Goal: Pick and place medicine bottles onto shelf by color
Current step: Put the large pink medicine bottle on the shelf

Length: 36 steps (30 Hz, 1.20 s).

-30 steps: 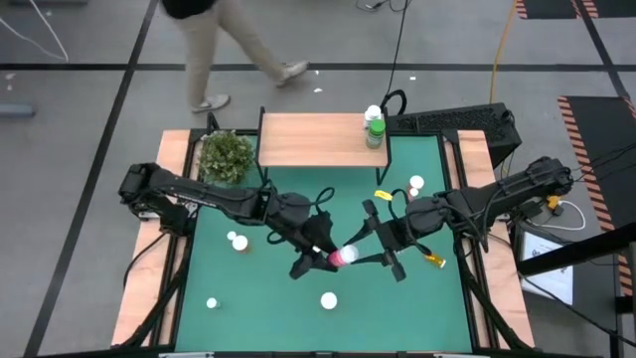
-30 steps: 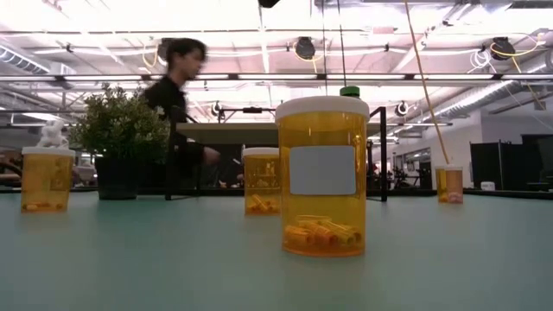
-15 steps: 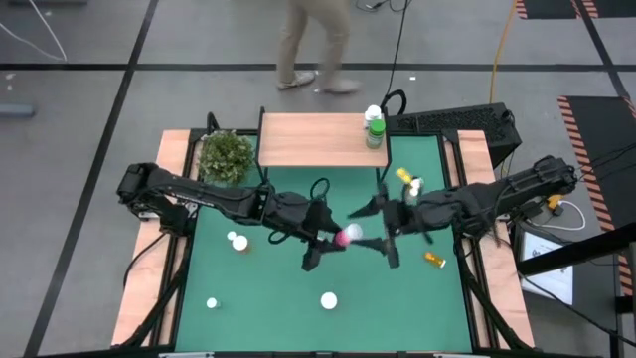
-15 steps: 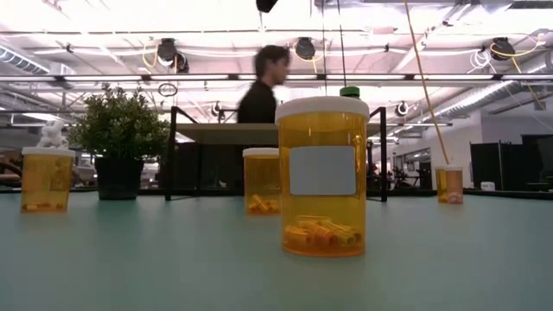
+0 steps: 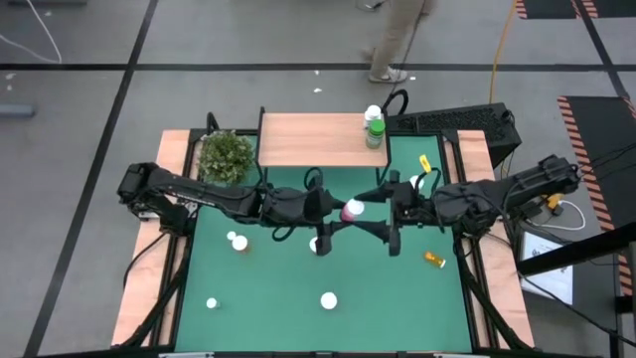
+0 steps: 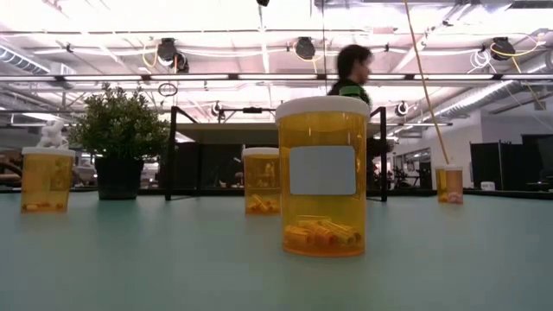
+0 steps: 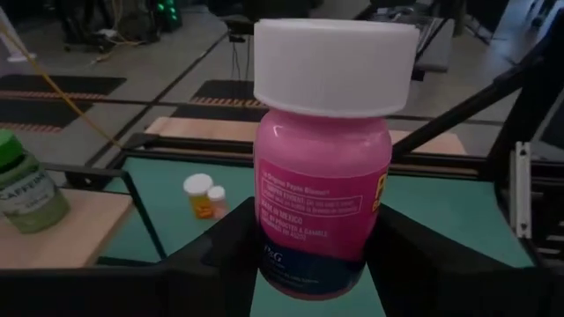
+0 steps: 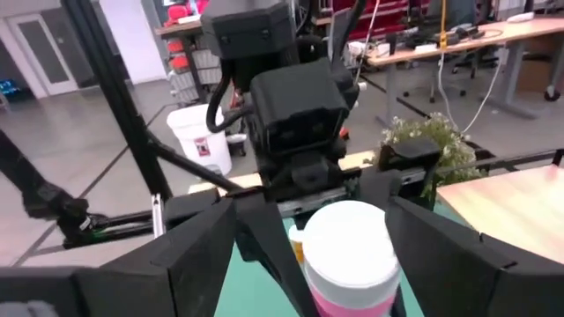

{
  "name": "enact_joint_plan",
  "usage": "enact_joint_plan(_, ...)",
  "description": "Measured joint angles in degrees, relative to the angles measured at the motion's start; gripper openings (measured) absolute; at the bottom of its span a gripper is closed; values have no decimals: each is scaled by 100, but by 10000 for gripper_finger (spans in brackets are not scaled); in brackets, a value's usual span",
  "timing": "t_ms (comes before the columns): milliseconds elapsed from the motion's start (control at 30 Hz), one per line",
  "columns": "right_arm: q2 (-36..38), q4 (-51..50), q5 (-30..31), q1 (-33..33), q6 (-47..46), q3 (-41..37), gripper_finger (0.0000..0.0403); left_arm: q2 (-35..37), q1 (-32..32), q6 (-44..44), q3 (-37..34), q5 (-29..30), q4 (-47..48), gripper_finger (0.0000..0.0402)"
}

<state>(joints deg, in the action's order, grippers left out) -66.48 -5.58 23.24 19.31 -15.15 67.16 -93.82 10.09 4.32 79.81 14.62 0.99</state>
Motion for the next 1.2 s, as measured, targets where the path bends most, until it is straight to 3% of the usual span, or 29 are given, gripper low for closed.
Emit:
enact_joint_plan(300, 0, -40, 529, -23, 221, -9, 286, 2, -37, -130, 2, 121, -9, 177)
enact_joint_plan(600, 3, -188, 639, -184, 108, -18, 286, 24, -83, -383, 22, 121, -118, 177)
enact_joint_plan(767, 9, -131, 394, -212, 107, -18, 280, 17, -141, -422, 20, 86, -42, 181)
enact_joint_plan(1200, 11, -161, 246, -483, 168, -18, 161, 20, -250, -327, 20, 67, 53, 187)
